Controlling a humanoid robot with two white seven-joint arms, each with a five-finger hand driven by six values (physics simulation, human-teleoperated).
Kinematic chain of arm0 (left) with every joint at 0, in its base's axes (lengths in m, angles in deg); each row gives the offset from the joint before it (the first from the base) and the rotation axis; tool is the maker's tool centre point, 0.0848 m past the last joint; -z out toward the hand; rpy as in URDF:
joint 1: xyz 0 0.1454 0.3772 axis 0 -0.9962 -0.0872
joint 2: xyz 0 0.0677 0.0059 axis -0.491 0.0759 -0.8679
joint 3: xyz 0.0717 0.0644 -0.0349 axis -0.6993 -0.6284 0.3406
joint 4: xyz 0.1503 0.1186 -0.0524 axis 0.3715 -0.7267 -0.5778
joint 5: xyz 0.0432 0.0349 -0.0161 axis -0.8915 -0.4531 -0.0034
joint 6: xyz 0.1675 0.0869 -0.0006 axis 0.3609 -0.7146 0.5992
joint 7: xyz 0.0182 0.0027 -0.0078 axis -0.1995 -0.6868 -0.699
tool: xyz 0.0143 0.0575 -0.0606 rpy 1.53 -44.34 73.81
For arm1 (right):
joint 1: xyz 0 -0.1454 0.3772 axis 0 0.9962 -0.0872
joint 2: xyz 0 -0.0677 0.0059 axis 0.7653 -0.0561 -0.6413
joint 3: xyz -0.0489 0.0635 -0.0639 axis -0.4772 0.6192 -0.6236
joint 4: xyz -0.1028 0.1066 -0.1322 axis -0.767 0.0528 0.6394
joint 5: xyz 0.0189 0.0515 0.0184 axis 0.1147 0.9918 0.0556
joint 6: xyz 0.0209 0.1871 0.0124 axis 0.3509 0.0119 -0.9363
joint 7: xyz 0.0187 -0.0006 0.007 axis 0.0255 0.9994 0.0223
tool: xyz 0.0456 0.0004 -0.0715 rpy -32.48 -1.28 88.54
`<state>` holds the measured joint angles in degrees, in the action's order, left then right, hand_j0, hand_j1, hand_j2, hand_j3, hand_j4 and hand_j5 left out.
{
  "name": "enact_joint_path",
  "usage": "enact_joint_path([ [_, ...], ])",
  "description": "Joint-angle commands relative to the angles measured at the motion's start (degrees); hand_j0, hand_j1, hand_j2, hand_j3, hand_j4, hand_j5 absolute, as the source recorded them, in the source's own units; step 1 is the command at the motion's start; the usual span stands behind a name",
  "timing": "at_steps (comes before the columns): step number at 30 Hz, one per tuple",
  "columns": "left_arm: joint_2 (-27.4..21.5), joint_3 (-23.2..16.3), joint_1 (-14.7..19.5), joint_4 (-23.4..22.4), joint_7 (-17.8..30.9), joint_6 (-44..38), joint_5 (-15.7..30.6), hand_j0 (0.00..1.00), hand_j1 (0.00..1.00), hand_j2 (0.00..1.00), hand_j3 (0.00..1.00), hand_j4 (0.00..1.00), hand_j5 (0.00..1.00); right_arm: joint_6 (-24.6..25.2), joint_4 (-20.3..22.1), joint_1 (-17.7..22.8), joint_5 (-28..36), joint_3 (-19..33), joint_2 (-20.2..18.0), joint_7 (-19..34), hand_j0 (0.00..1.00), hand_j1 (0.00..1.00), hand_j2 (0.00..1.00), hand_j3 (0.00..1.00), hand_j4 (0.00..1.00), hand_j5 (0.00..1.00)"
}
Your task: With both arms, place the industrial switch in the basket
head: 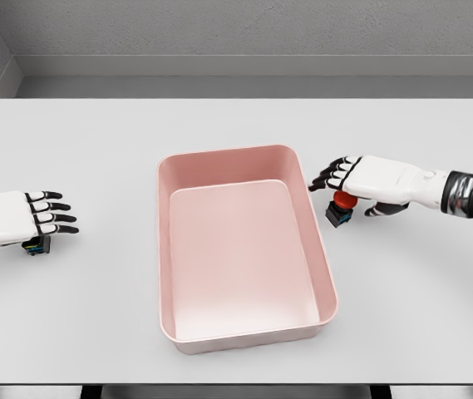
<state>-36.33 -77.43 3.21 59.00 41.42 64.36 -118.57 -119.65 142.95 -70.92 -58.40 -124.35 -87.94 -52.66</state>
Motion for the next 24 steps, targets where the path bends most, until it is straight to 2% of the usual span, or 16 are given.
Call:
enact_joint_path([
  [1, -0.1, 0.1, -0.09, 0.11, -0.03, 0.07, 0.32, 1.0, 1.0, 1.0, 1.0, 1.0, 1.0, 0.12, -0.05, 0.0, 0.33, 0.05, -0.1, 0.29, 0.94, 0.94, 0.94, 0.94, 0.94, 0.94],
  [5, -1.85, 0.1, -0.09, 0.11, -0.03, 0.07, 0.32, 1.0, 1.0, 1.0, 1.0, 1.0, 1.0, 0.12, 0.04, 0.09, 0.33, 0.05, 0.26, 0.37, 0.94, 0.94, 0.94, 0.94, 0.94, 0.94],
  [11, -1.94, 0.01, -0.09, 2.31, -0.03, 0.07, 0.32, 1.0, 1.0, 1.0, 1.0, 1.0, 1.0, 0.12, -0.14, 0.53, 0.24, 0.05, 0.26, 0.81, 0.91, 0.91, 0.91, 0.91, 0.91, 0.91],
  [19, -2.03, 0.01, 0.0, 2.31, -0.03, 0.07, 0.32, 1.0, 1.0, 1.0, 1.0, 1.0, 1.0, 0.12, -0.23, 0.88, 0.15, 0.05, 0.7, 1.78, 0.88, 0.88, 0.88, 0.88, 0.88, 0.88],
  [22, -2.12, 0.01, 0.0, 2.31, 0.05, 0.07, 0.32, 0.79, 0.79, 0.79, 0.79, 0.79, 0.79, 0.12, -0.23, 0.97, 0.24, 0.05, 0.96, 1.78, 0.88, 0.88, 0.88, 0.88, 0.88, 0.88],
  [24, -2.29, 0.01, 0.0, 2.22, 0.06, 0.07, 0.32, 0.71, 0.71, 0.71, 0.71, 0.71, 0.71, 0.12, -0.23, 0.97, 0.15, 0.05, 1.4, 1.87, 0.88, 0.88, 0.88, 0.88, 0.88, 0.88],
])
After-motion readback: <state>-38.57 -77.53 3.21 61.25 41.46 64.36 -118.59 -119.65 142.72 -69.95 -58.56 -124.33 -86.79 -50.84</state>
